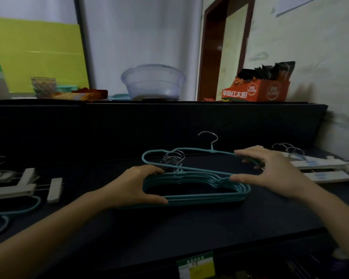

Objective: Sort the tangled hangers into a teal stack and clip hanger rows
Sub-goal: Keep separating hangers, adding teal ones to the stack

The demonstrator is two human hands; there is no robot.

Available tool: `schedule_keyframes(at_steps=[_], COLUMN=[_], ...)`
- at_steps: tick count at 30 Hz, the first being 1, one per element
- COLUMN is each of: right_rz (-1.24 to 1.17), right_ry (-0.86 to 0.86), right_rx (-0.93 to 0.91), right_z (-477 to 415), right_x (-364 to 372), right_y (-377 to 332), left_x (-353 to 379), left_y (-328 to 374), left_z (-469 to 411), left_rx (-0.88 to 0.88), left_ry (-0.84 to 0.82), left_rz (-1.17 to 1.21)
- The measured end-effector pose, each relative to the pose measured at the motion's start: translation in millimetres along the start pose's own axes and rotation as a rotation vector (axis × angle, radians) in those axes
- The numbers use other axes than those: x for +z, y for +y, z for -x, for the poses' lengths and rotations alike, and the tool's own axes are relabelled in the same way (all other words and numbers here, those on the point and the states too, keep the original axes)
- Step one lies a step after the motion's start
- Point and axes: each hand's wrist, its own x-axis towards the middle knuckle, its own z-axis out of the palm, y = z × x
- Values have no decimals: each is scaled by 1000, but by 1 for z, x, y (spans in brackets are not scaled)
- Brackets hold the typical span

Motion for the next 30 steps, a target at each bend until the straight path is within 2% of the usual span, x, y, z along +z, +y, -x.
schedule_keyframes(at_steps=[2,7,14,22,30], right_rz=[45,82,137,135,30], right_ry=[-46,-144,-254,-343,-263], right_rx=[-34,-90,-159,-213,-468], right_z=[-7,-20,-24,-32,-39], right_x=[6,25,57,66,75], right_y=[2,0,-10,-17,-73], left_x=[-3,-29,-56,-47,-53], left_y=[2,-8,-25,-9,5], left_z=[4,34,85,118,167], left_rx=[-9,-166,-357,-483,-577], left_ry=[-7,-31,42,100,355], left_rz=[4,24,-188,-222,-454])
